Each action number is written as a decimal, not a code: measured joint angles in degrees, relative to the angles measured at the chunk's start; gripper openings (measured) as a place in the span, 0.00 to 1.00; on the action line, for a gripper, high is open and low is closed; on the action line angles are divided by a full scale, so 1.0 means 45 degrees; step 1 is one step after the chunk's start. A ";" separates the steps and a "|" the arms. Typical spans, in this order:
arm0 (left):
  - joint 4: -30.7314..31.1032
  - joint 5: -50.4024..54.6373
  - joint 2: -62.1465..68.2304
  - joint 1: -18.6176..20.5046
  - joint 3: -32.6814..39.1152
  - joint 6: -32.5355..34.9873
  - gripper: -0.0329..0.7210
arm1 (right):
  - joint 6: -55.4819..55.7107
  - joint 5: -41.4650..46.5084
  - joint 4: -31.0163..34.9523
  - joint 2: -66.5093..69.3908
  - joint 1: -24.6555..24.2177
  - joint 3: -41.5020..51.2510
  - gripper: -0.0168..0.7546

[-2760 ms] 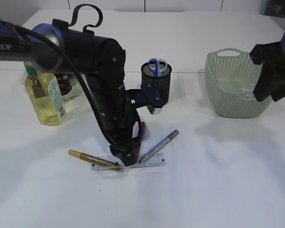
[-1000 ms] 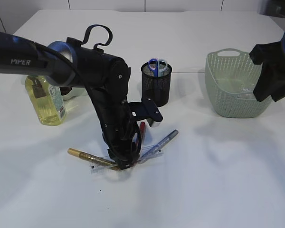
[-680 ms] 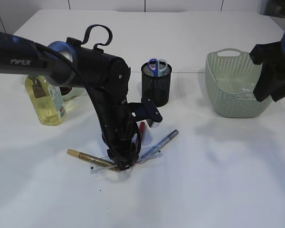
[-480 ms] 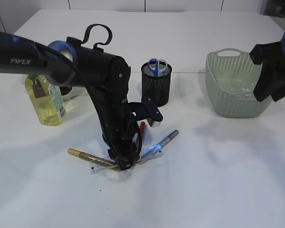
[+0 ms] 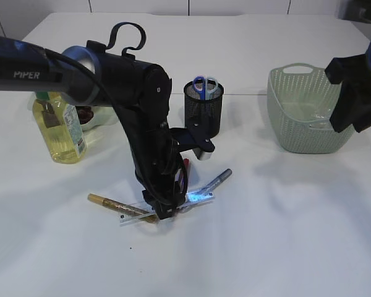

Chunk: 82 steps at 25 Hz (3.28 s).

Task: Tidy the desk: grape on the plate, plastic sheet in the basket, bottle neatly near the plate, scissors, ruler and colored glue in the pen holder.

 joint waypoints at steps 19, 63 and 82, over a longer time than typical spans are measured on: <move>-0.0052 0.1325 0.0000 0.0000 -0.1601 -0.3902 0.41 | 0.0000 0.0057 0.0000 0.0000 0.0000 0.0000 0.39; -0.1519 -1.8070 -0.2629 0.0377 0.2878 -0.5810 0.41 | -0.0301 0.0057 -0.0336 0.0000 0.0000 0.0000 0.39; -0.1547 -2.1755 0.0447 0.0305 0.1088 -0.6056 0.41 | -0.0329 0.0057 -0.0959 0.0000 0.0000 0.0000 0.39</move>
